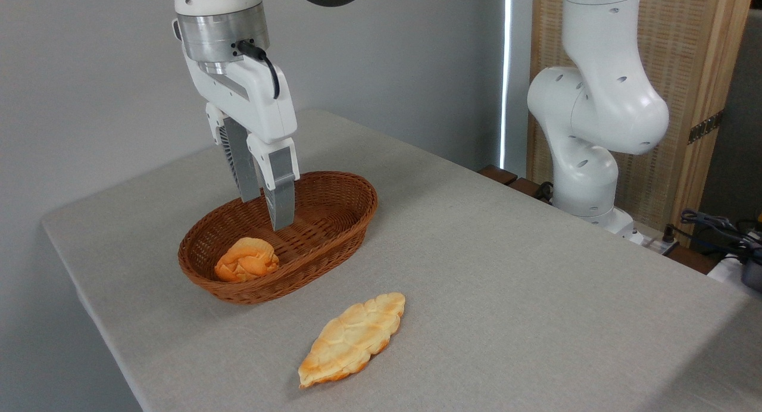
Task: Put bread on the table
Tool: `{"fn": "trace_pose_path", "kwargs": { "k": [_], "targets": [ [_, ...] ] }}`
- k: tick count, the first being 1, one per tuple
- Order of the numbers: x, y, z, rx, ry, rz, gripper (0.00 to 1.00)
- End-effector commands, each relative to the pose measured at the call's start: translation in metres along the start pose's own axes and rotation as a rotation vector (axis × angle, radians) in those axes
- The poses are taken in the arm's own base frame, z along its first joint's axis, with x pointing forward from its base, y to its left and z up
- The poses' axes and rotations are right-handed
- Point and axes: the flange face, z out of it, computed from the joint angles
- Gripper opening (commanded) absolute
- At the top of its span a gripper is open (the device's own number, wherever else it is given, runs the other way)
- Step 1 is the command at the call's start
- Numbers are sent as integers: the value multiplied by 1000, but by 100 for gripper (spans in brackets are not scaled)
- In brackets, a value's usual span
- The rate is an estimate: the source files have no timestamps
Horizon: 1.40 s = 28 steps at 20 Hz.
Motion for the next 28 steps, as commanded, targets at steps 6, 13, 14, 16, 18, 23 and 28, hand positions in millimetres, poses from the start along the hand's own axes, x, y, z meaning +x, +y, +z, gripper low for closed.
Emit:
{"fn": "trace_pose_path", "kwargs": {
  "k": [6, 13, 14, 16, 18, 23, 28],
  "targets": [
    [57, 34, 37, 2, 53, 175, 100],
    [73, 41, 88, -60, 0, 334, 100],
    [74, 41, 91, -59, -7, 341, 100],
    [75, 40, 99, -46, -37, 355, 100],
    [79, 45, 107, -40, -58, 375, 100],
    [90, 56, 132, -39, -108, 417, 100],
    [90, 55, 130, -12, -124, 426, 31]
  ]
}}
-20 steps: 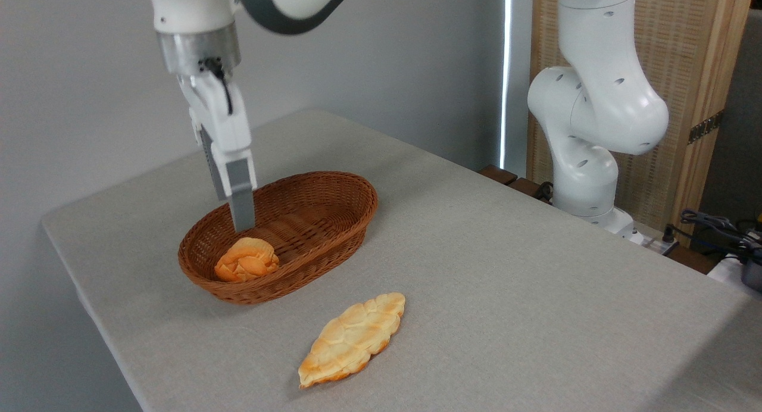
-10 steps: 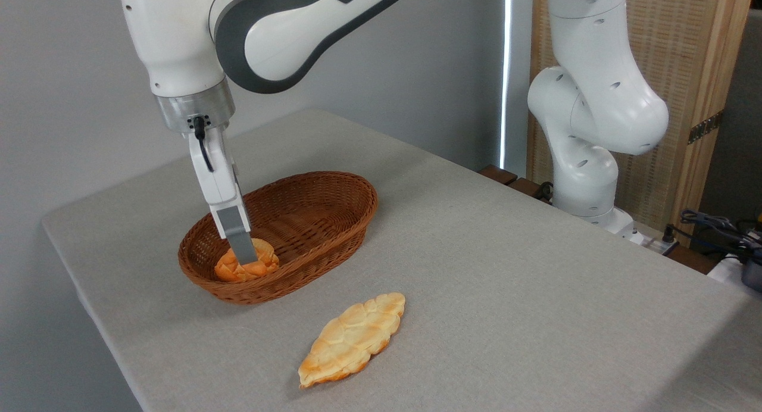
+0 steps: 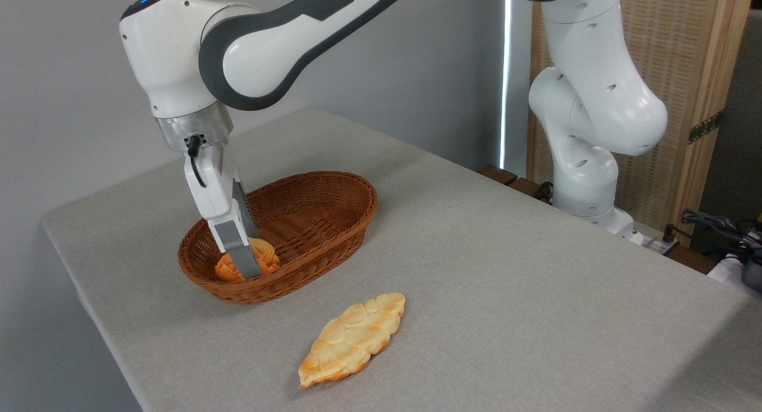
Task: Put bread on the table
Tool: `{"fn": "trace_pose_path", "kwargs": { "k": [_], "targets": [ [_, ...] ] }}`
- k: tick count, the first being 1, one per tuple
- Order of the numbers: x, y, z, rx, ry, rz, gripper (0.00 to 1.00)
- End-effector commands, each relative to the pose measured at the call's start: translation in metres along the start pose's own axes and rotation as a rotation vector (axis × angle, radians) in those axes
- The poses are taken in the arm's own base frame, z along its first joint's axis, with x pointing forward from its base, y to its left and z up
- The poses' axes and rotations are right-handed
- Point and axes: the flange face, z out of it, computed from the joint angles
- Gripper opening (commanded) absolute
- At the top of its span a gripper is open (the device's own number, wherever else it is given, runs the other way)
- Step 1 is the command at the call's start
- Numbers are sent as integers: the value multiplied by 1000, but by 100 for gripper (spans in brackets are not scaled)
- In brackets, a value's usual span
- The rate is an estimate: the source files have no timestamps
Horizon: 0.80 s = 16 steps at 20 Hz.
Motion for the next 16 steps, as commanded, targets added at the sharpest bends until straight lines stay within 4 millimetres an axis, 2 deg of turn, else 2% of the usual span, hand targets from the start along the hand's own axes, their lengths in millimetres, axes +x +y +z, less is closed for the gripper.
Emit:
{"fn": "trace_pose_path", "kwargs": {
  "k": [1, 6, 8, 10, 12, 14, 16],
  "targets": [
    [-1, 1, -5, 23, -1, 13, 31],
    [-1, 0, -8, 27, 1, 9, 33],
    [-4, 4, -28, 51, 24, -6, 33],
    [-15, 11, -61, 87, 45, -42, 35],
    [-40, 19, -81, 47, 37, -97, 37],
    [-74, 26, -104, 15, 5, -147, 45],
    [-108, 24, -110, -16, -22, -196, 46]
  ]
}}
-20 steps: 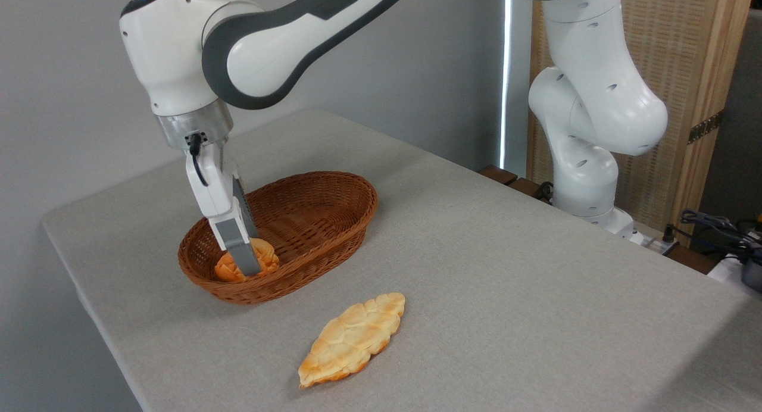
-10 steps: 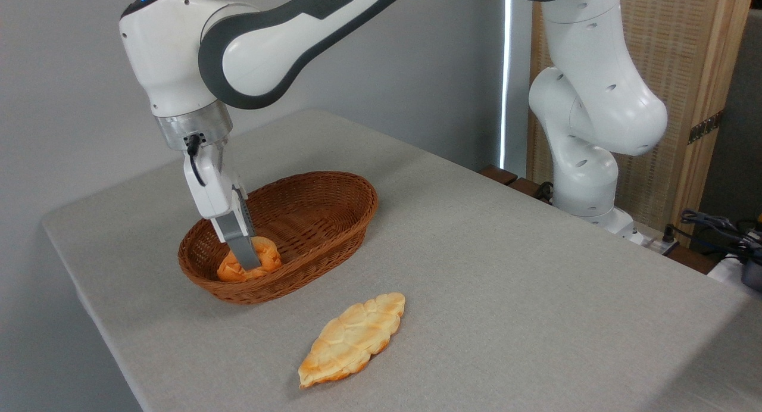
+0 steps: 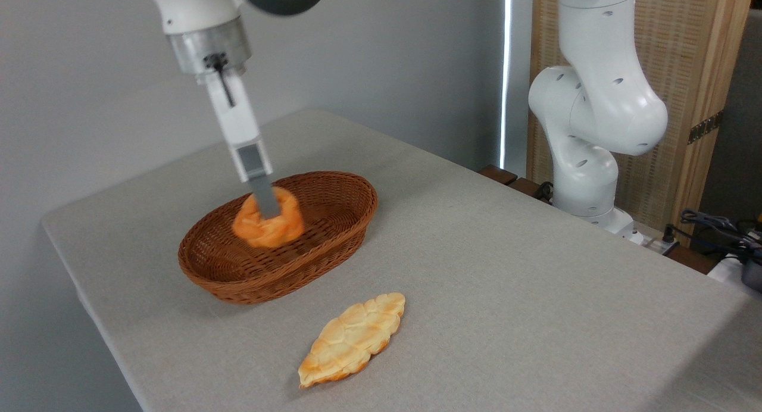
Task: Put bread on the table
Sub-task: 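Lift the bread roll out of the basket and carry it beside the pastry, then open the gripper to release the roll onto the table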
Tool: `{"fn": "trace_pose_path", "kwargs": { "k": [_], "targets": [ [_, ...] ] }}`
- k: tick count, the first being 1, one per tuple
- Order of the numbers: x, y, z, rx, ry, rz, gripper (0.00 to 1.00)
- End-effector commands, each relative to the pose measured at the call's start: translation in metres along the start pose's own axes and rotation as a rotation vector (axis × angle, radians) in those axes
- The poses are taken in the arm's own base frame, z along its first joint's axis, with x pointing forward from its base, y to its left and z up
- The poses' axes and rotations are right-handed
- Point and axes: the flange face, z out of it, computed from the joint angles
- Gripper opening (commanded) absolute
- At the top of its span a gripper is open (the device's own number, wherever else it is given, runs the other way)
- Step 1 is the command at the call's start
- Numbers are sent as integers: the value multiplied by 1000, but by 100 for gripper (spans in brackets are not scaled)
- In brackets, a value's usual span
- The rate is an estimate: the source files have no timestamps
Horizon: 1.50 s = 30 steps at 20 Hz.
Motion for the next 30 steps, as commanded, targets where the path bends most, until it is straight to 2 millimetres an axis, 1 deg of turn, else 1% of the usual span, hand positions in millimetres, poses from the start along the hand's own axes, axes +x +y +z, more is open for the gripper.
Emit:
{"fn": "trace_pose_path", "kwargs": {
  "k": [1, 2, 3, 4, 5, 6, 7, 9, 10, 11, 12, 14, 16, 21, 22, 23, 24, 25, 27, 28, 30],
  "targets": [
    [-46, 2, 1, -67, -41, -66, 48],
    [-57, 0, 12, -89, -60, -83, 48],
    [-69, 4, 28, -115, -82, -91, 48],
    [-79, 3, 35, -130, -90, -108, 48],
    [-98, -1, 40, -147, -97, -141, 48],
    [-108, 0, 46, -160, -101, -138, 48],
    [-122, 3, 59, -191, -112, -116, 51],
    [-137, 4, 77, -225, -129, -93, 56],
    [-142, 5, 88, -245, -145, -95, 70],
    [-145, 7, 100, -253, -171, -91, 94],
    [-147, 9, 110, -261, -196, -85, 100],
    [-147, 9, 118, -268, -205, -84, 100],
    [-150, 7, 117, -269, -203, -92, 100],
    [-150, 7, 117, -266, -201, -92, 100],
    [-149, 6, 116, -259, -197, -93, 100],
    [-148, 3, 110, -240, -183, -95, 100],
    [-146, 1, 102, -214, -167, -96, 100],
    [-140, -6, 83, -163, -124, -102, 100],
    [-132, -12, 63, -111, -89, -96, 100],
    [-127, -16, 47, -73, -55, -99, 100],
    [-120, -23, 8, -27, 41, -114, 100]
  ]
}}
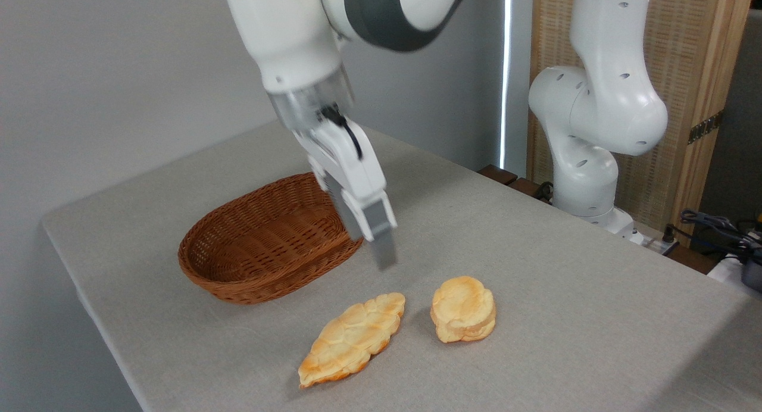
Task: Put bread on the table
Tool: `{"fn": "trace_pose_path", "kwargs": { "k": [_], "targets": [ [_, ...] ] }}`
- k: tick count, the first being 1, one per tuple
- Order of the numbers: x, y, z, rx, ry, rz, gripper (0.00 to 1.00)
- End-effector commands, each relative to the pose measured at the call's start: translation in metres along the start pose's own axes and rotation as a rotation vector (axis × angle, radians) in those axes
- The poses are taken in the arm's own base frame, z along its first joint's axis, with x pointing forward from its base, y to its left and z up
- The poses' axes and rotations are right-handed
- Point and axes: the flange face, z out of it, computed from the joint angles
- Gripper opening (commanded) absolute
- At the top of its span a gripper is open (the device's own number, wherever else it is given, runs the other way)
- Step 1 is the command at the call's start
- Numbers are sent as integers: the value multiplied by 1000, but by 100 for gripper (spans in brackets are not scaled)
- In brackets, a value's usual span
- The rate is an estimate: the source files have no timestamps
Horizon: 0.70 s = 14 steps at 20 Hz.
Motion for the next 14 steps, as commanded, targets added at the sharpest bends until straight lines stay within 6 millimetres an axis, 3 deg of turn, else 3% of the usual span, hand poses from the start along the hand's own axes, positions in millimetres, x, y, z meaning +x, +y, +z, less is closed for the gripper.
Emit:
{"fn": "trace_pose_path", "kwargs": {
  "k": [1, 3, 7, 14],
  "targets": [
    [7, -4, -58, 62, 146, -19, 100],
    [9, -9, -75, 103, 222, -33, 100],
    [11, -16, -86, 126, 257, -102, 100],
    [14, -24, -78, 113, 248, -125, 100]
  ]
}}
